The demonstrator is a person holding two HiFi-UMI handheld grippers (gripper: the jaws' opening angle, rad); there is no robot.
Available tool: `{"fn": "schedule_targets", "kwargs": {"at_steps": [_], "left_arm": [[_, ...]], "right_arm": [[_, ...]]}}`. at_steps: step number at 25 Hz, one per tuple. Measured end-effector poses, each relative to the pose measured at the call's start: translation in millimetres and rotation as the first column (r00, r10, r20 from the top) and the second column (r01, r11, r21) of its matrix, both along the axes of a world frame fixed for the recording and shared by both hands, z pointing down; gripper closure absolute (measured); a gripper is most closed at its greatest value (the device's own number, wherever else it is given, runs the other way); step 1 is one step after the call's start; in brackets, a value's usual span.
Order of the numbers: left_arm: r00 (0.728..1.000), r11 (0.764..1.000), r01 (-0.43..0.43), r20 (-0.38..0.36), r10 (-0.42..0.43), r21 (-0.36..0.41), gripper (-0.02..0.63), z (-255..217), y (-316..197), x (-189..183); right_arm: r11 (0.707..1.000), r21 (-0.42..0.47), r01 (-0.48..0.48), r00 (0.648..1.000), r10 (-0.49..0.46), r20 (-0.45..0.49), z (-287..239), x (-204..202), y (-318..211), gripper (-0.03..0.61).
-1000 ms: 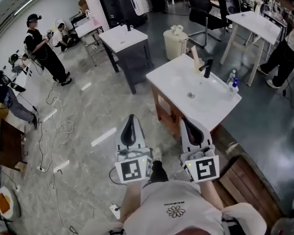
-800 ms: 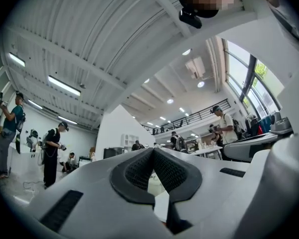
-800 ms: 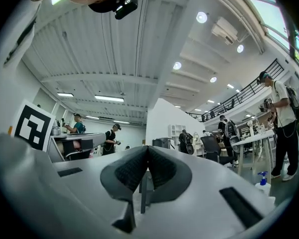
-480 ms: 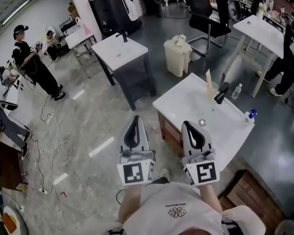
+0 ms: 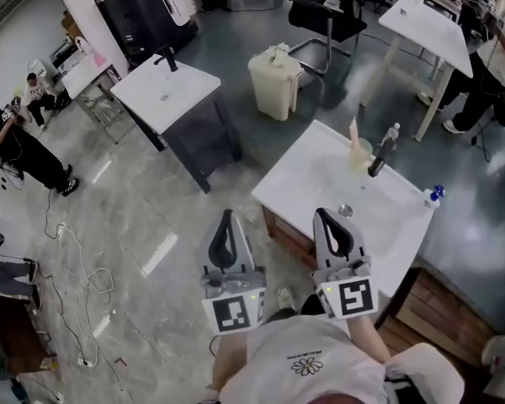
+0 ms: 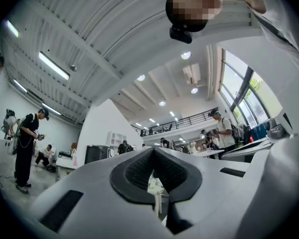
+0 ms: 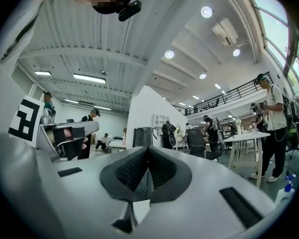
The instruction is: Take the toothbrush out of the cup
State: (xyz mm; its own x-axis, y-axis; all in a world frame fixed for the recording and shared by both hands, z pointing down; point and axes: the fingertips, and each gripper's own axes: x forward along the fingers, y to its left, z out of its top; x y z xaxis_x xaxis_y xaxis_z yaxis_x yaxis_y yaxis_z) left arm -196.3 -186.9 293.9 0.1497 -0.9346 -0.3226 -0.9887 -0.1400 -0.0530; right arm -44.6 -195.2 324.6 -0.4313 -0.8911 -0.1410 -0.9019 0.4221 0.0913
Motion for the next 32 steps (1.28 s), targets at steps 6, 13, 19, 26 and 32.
{"fn": "schedule_targets", "kwargs": {"at_steps": [6,13,19,26,32], "left_arm": [[0.997,0.995,-0.051,-0.056,0.046,-0.086,0.597,27.0,-20.5,13.6],[0.997,0.997,-0.024,-0.073,0.018,-0.079,0.597,25.9,-40.9,10.3],[0.997,0.999,0.029,-0.064,-0.032,-0.046,0.597,14.9,-54.5,3.9],[0.996,0.998,0.056,-0.06,-0.059,-0.041,0.597,12.7,-65.3,1.1],[0.995,0.996,0.072,-0.063,-0.075,-0.046,0.597,11.6,-73.9,-1.9]], "right_arm": [[0.998,-0.051,-0.038,0.999,0.037,-0.026,18.3,-0.9,-24.9,0.566],[0.998,-0.06,-0.01,0.999,0.007,-0.037,24.0,-6.4,-44.9,0.566],[1.0,-0.015,0.017,1.0,-0.018,-0.019,14.7,-11.1,-66.0,0.566],[0.999,-0.02,0.027,0.999,-0.028,-0.02,16.2,-15.7,-83.9,0.566],[0.999,-0.029,0.015,0.999,-0.016,-0.036,17.5,-13.9,-100.5,0.566]]}}
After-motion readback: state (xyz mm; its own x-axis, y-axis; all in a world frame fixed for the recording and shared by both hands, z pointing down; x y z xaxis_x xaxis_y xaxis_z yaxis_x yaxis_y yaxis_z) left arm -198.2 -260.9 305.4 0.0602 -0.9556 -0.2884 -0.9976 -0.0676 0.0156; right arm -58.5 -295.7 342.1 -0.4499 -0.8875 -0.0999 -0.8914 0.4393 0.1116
